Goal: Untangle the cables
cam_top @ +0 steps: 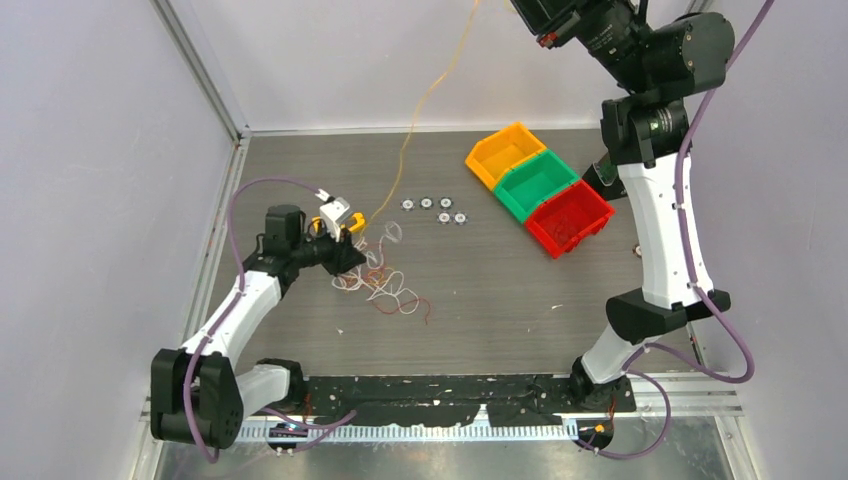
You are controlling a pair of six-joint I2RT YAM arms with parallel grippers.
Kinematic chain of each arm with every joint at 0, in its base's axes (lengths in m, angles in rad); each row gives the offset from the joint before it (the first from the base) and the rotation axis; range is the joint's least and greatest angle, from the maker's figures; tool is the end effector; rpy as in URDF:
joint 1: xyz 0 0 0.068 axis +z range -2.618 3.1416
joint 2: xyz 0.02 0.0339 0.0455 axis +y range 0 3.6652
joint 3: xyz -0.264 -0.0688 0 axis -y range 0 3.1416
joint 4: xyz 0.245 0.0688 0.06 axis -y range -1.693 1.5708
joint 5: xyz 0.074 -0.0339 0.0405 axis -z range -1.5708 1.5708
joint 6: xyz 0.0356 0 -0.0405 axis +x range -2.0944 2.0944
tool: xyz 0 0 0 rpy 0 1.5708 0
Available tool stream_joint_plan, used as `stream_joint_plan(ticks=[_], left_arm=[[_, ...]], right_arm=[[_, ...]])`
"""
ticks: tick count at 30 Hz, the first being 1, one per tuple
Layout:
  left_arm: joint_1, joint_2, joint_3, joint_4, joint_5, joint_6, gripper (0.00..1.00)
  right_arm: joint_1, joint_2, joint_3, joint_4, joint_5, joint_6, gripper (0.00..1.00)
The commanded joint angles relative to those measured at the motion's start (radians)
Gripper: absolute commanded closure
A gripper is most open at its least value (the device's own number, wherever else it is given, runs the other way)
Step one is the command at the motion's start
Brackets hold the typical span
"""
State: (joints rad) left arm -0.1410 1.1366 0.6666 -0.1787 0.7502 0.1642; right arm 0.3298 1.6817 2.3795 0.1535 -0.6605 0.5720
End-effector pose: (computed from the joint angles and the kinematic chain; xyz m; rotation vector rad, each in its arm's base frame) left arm 0.2285 -0.0570 0.2351 0.7220 2.0044 -0.8112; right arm 0.2443 0.1067 0.6561 -0.5711 0.8034 1.0689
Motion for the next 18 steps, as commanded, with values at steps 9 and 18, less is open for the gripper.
stream_joint_plan(ticks=[9, 18], left_arm=[[0.135, -0.023, -0.026, -0.306, -0.054, 0.324, 0.81], [0.180, -0.029, 0.073, -0.281, -0.017, 0.227, 0.22]], right_arm=[[-0.177, -0.061, -0.112, 0.040, 0.030, 0.034, 0.95], [-0.257, -0.122, -0.336, -0.024, -0.013, -0.174, 0.95]])
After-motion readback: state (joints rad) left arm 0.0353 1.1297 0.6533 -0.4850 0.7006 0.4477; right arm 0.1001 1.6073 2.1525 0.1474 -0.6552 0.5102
